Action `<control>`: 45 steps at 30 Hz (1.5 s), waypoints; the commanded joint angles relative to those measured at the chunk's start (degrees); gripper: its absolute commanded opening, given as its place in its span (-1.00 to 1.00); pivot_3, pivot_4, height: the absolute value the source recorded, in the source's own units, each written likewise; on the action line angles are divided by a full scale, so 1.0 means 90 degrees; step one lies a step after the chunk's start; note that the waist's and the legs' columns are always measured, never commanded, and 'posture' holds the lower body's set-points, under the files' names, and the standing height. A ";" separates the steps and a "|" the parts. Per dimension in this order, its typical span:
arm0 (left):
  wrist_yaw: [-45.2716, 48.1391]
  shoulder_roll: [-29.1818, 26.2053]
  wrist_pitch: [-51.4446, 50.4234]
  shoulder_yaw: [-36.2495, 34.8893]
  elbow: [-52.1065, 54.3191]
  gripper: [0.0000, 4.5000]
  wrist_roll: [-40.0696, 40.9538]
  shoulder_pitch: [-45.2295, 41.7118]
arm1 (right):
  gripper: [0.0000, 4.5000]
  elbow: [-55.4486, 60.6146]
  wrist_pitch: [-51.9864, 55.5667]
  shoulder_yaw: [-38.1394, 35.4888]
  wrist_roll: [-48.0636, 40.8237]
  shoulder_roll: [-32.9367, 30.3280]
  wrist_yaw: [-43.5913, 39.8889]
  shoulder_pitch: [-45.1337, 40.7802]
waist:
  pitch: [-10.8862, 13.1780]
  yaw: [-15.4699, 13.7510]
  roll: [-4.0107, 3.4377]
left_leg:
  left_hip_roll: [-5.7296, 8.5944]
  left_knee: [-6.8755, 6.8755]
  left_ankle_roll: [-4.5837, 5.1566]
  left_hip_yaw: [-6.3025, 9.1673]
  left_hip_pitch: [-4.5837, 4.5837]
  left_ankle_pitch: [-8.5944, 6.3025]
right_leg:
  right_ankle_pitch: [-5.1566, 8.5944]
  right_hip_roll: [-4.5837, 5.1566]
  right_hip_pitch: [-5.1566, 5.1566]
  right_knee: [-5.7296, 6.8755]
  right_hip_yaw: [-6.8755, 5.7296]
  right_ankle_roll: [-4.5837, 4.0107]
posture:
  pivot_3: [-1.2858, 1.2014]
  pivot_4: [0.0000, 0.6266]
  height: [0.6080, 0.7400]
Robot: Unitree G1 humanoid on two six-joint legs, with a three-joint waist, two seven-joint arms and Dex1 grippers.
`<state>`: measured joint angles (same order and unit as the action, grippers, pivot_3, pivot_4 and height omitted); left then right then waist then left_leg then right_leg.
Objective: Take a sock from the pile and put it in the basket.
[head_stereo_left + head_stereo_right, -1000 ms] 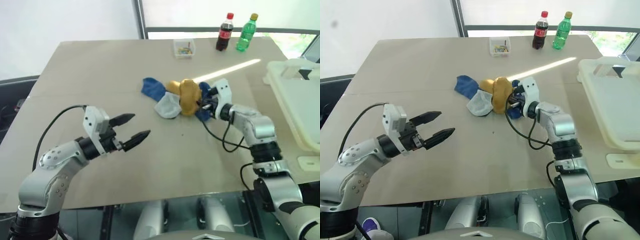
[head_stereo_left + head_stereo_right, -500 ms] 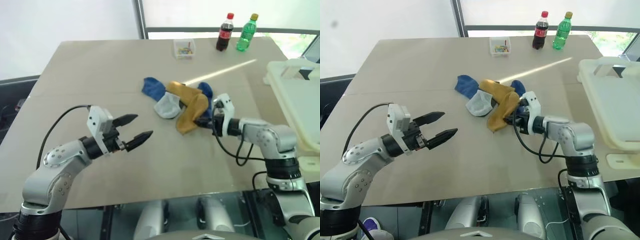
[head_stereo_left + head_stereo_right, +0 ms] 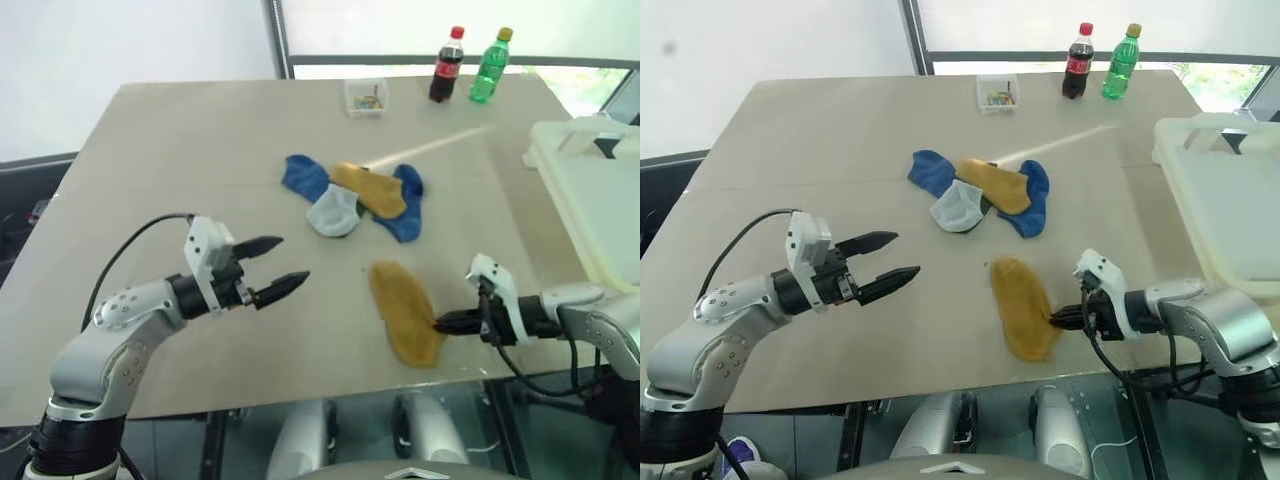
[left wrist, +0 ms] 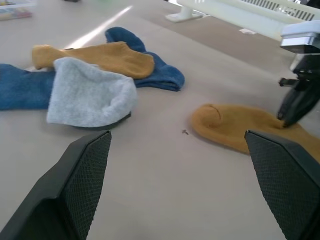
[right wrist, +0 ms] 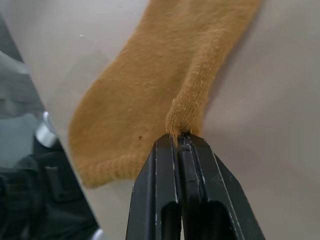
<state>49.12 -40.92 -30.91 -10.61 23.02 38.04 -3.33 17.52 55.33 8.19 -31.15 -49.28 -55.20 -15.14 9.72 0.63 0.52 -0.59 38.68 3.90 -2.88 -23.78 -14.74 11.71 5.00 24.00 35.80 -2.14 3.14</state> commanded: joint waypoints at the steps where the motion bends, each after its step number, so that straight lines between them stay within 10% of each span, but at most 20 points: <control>1: 0.0113 -0.0050 0.0166 0.0093 -0.0003 1.00 -0.0155 -0.0140 | -0.97 -0.0582 -0.1240 0.0052 0.0821 0.0018 0.0175 -0.0201 | 0.0000 -0.0007 0.0000 | 0.0000 0.0002 0.0000 -0.0001 0.0000 0.0001 | 0.0000 0.0000 0.0000 0.0001 0.0001 0.0000 | 0.03 -0.52 0.88; 5: 0.0124 0.0132 0.0201 0.0429 -0.0115 1.00 -0.0306 -0.0421 | -0.97 -0.0999 -0.2122 -0.0056 0.1066 0.0475 0.0275 -0.0537 | -0.0004 -0.0033 0.0007 | 0.0000 0.0013 -0.0001 0.0000 0.0000 0.0001 | -0.0001 -0.0001 -0.0006 0.0002 0.0001 -0.0001 | 0.03 -0.52 0.88; 12: 0.0125 0.0606 0.0297 0.1271 -0.0546 1.00 -0.0761 -0.1080 | 0.33 -0.0309 -0.1877 -0.0620 0.0923 0.0448 0.0477 -0.0276 | -0.0001 -0.0172 0.0006 | 0.0003 0.0018 -0.0020 0.0002 -0.0009 0.0012 | -0.0015 -0.0003 -0.0005 0.0005 -0.0002 0.0024 | 0.03 -0.52 0.88; 19: -0.0033 0.1310 0.0398 0.2164 -0.1679 1.00 -0.1571 -0.1899 | 0.33 0.1418 0.0062 -0.1928 -0.0387 0.0584 0.1305 0.0705 | -0.0001 -0.0220 0.0009 | 0.0005 0.0020 0.0000 0.0007 -0.0014 0.0001 | -0.0016 0.0001 -0.0008 0.0002 -0.0007 0.0025 | 0.03 -0.52 0.88; 28: 0.0045 0.2176 0.0602 0.2886 -0.3089 1.00 -0.2325 -0.2600 | 0.33 0.1904 0.0457 -0.1684 -0.0102 0.1726 0.2998 0.1628 | -0.0005 -0.0167 0.0011 | 0.0005 0.0030 0.0004 0.0008 -0.0014 -0.0001 | -0.0016 -0.0001 -0.0009 0.0007 -0.0004 0.0026 | 0.03 -0.52 0.88; 35: 0.0412 0.2233 0.0374 0.2926 -0.3100 -0.48 -0.2284 -0.2625 | -0.96 0.1826 0.0184 -0.1456 0.0018 0.1766 0.2990 0.1836 | -0.0008 -0.0160 0.0010 | 0.0004 0.0033 0.0005 0.0011 -0.0011 -0.0001 | -0.0016 -0.0005 -0.0010 0.0011 -0.0005 0.0025 | 0.03 -0.52 0.88; 37: 0.0559 0.2081 0.0021 0.2876 -0.2718 -0.94 -0.2087 -0.2455 | -1.00 0.1747 0.0059 -0.1506 0.0085 0.1631 0.2907 0.1724 | -0.0009 -0.0157 0.0010 | 0.0003 0.0033 0.0005 0.0011 -0.0011 -0.0001 | -0.0016 -0.0005 -0.0010 0.0011 -0.0004 0.0026 | 0.03 -0.52 0.88; 45: 0.0301 0.1669 -0.1755 0.2167 -0.1076 -0.94 -0.1007 -0.1944 | -1.00 0.1492 -0.0805 -0.1480 -0.0016 0.0478 0.1296 0.1439 | -0.0004 -0.0151 0.0011 | 0.0000 0.0035 0.0006 0.0013 -0.0012 -0.0002 | -0.0013 -0.0004 -0.0009 0.0010 -0.0003 0.0024 | 0.03 -0.52 0.88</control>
<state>52.82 -25.24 -43.31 11.22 8.32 25.95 -21.00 30.86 50.28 -4.40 -30.90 -43.25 -40.05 -1.37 9.68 -0.73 0.62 -0.59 39.00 3.96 -2.77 -23.90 -14.76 11.59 4.97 23.92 35.89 -2.16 3.35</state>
